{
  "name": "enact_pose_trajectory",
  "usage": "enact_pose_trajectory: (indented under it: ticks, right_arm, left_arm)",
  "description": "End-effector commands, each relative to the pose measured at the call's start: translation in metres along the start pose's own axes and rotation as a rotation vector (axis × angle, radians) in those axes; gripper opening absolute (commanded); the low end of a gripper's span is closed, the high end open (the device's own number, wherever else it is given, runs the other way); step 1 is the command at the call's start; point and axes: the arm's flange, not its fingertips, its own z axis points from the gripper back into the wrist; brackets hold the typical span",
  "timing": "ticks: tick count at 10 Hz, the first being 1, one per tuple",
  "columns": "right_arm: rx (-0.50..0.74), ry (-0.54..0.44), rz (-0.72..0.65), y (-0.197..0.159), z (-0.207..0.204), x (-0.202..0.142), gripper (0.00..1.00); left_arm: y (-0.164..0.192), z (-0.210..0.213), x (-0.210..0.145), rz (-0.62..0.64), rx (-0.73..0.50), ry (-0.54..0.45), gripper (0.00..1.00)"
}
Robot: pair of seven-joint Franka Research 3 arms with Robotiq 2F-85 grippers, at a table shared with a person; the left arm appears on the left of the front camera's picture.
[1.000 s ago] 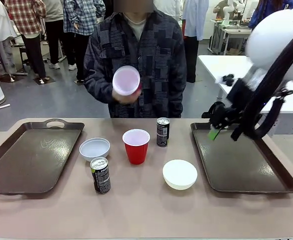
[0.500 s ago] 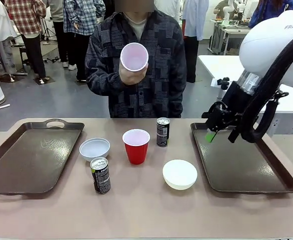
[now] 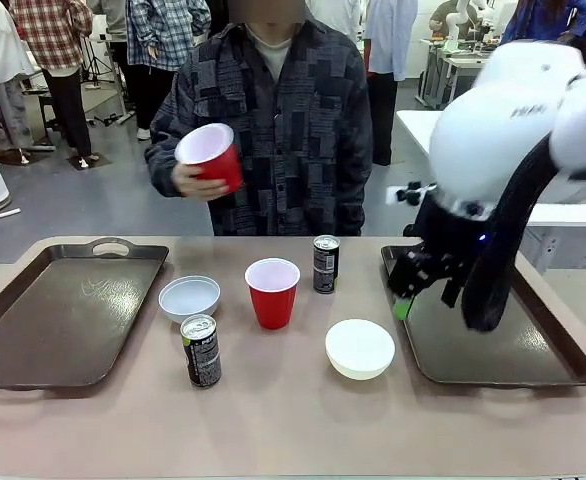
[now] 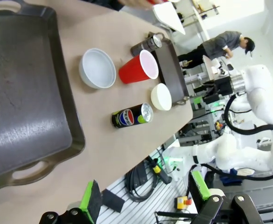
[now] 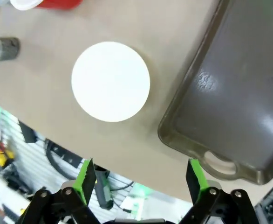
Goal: Prepare tableware on both trays.
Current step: Pick up a Picnic Bowl from the table and place it on a Handle tray.
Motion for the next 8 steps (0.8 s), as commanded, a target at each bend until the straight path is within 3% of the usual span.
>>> enact_pose_trajectory:
  ticks: [1,3,6,8]
  right_arm:
    - [-0.123,0.000,-0.047,0.014,-0.024,0.014,1.00]
    - [-0.147,-0.015,-0.099,0.016,-0.047,0.026,1.00]
    - [-0.058,-0.061,-0.195,0.003,-0.075,0.054,1.00]
    - [-0.009,-0.038,-0.208,-0.001,-0.089,0.063,1.00]
  left_arm:
    - [0.001,0.001,0.000,-0.020,-0.019,-0.007,1.00]
    - [0.001,0.001,0.000,-0.020,-0.019,-0.007,1.00]
    - [0.001,0.001,0.000,-0.020,-0.019,-0.007,1.00]
    - [0.001,0.001,0.000,-0.020,-0.019,-0.007,1.00]
